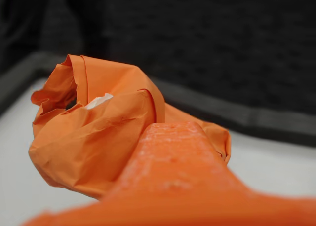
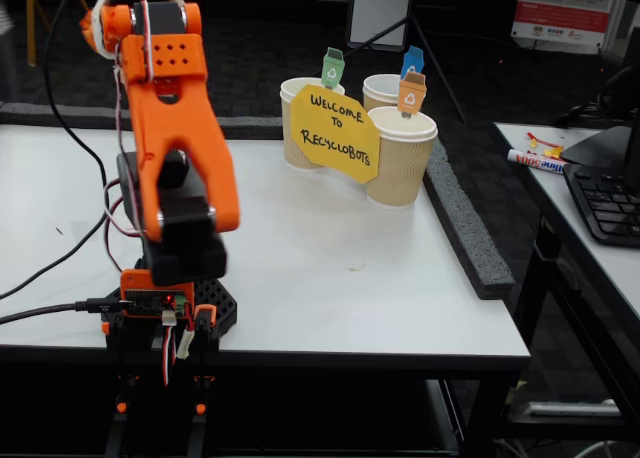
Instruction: Sort rubbish by color.
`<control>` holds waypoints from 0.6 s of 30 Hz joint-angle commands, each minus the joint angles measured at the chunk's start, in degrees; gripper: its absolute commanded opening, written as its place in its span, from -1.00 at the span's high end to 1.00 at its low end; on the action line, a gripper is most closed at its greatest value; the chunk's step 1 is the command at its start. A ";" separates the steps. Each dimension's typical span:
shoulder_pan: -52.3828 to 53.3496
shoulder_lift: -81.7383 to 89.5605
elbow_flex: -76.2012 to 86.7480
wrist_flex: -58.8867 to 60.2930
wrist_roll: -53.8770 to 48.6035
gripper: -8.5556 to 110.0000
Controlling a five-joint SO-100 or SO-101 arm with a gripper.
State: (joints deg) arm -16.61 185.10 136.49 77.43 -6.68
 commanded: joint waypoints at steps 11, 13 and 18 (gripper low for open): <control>30.15 -0.09 -7.56 -2.90 -0.70 0.85; 33.84 -0.09 -8.09 -2.11 -0.70 0.85; 41.48 -0.09 -9.76 0.09 -0.70 0.85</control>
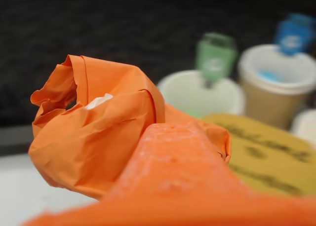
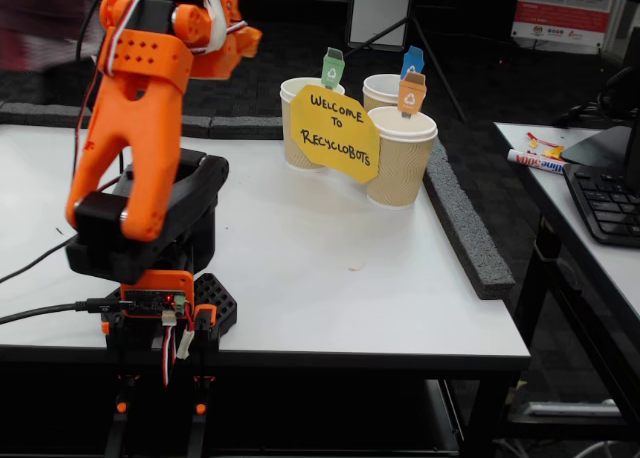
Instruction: Sort rubbish by color.
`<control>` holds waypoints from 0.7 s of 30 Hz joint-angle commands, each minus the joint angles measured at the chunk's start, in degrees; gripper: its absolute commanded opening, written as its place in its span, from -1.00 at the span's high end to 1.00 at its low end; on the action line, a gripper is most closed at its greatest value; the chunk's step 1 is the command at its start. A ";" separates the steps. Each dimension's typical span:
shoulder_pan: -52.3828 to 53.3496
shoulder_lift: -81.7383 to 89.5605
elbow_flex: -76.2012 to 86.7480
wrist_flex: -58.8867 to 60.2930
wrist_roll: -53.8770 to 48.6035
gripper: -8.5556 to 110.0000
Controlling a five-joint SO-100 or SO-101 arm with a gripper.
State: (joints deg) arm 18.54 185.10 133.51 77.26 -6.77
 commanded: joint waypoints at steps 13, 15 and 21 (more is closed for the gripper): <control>17.14 -0.09 -11.25 6.33 -0.62 0.85; 18.19 -0.09 -11.43 6.42 -0.62 0.85; 19.60 -0.09 -11.51 7.29 -0.62 0.85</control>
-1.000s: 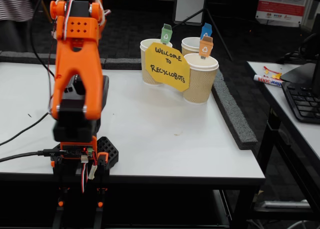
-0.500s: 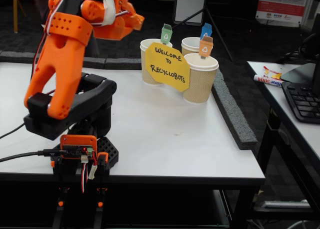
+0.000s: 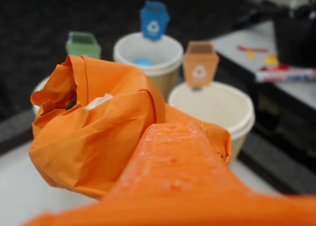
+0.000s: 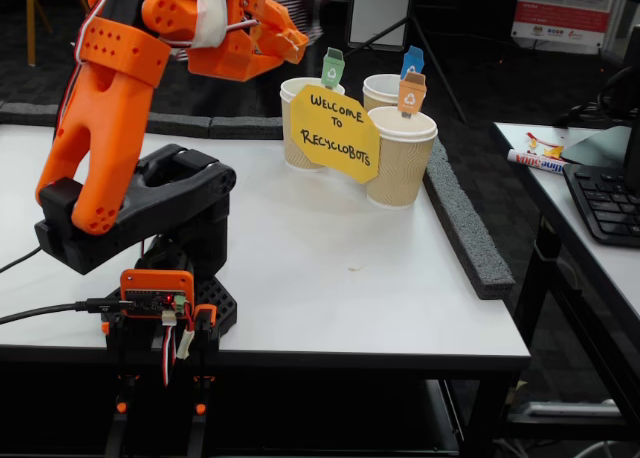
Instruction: Sort rubbish by color.
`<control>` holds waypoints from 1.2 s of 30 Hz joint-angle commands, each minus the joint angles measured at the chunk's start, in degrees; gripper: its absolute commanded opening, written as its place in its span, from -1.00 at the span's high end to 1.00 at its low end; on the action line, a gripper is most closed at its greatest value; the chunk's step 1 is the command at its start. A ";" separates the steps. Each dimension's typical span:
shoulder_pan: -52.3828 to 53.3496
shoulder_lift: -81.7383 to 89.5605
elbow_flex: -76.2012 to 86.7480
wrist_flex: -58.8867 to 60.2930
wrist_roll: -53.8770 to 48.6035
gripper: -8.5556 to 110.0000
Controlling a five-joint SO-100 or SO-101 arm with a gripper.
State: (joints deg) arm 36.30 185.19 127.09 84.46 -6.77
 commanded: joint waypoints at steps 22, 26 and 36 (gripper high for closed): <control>2.37 -2.02 -3.96 -1.05 -0.62 0.85; 2.37 -5.36 -3.78 -4.66 -0.62 0.85; 2.37 -13.80 -5.01 -11.87 -0.62 0.85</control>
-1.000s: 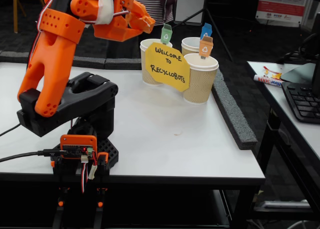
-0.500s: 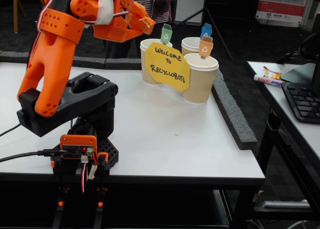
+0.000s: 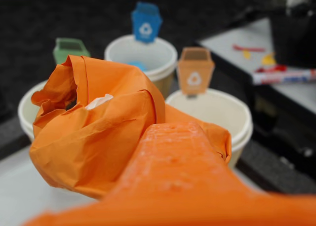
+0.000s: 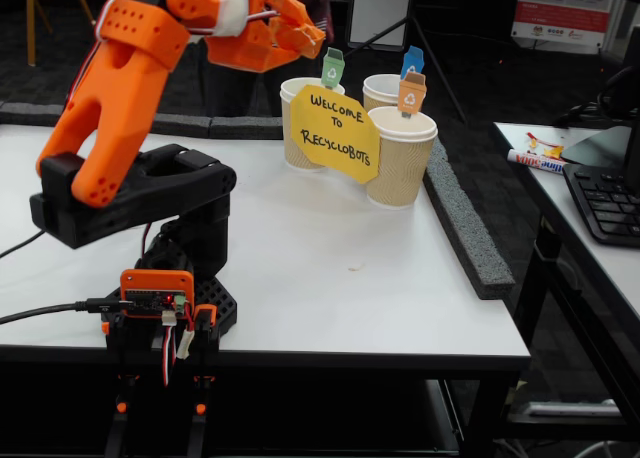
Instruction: Sort rubbish by color.
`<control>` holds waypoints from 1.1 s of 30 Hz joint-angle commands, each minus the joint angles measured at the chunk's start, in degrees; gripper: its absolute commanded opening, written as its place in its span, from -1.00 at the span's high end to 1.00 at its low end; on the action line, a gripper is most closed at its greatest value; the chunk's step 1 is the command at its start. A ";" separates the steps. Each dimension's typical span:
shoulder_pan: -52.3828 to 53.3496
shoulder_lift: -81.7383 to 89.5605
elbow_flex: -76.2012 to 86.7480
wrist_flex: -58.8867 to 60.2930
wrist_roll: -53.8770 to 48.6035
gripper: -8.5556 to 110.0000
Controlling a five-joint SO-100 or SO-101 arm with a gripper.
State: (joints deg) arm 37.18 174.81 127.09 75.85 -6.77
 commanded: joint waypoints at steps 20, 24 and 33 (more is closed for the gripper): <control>1.32 -7.82 -6.59 -4.92 -0.62 0.85; -1.23 -7.82 -7.21 -4.48 -0.62 0.85; -3.34 -7.91 -7.82 -3.69 -0.44 0.85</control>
State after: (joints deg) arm 35.33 166.73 126.47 73.56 -6.77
